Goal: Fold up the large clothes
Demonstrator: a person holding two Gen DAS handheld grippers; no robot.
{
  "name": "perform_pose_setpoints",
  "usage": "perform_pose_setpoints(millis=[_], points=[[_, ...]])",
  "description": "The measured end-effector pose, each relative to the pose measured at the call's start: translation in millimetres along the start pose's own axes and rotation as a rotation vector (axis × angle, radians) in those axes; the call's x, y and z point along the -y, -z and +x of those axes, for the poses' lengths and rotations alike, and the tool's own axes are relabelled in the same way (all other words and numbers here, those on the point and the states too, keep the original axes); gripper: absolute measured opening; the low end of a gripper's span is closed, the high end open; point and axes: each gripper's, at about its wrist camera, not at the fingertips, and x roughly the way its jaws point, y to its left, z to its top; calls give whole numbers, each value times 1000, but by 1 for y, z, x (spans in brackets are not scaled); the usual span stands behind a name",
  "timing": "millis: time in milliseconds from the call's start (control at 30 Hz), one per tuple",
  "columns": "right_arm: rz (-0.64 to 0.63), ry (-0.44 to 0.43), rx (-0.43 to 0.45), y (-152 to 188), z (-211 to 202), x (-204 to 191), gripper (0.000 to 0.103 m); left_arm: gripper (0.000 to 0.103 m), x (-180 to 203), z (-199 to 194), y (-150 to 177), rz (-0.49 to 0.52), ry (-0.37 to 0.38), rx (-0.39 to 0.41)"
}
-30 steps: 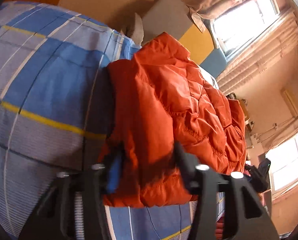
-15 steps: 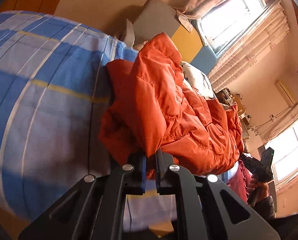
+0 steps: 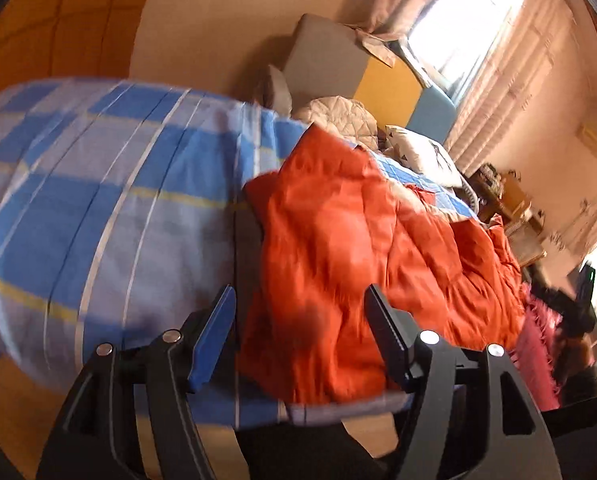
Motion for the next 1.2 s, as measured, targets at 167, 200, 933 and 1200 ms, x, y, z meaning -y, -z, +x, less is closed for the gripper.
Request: perform_pose_setpoints(millis=[167, 200, 933, 1200], points=[[-90, 21, -47, -42, 52, -21, 75, 68, 7, 36, -37, 53, 7, -22], [-90, 21, -47, -42, 52, -21, 75, 67, 8, 46, -44, 58, 9, -36], [-90, 230, 75, -96, 81, -41, 4, 4, 15, 82, -117, 56, -125, 75], [-60, 334, 37, -108, 138, -44, 4, 3, 2, 146, -137, -8, -246, 31]])
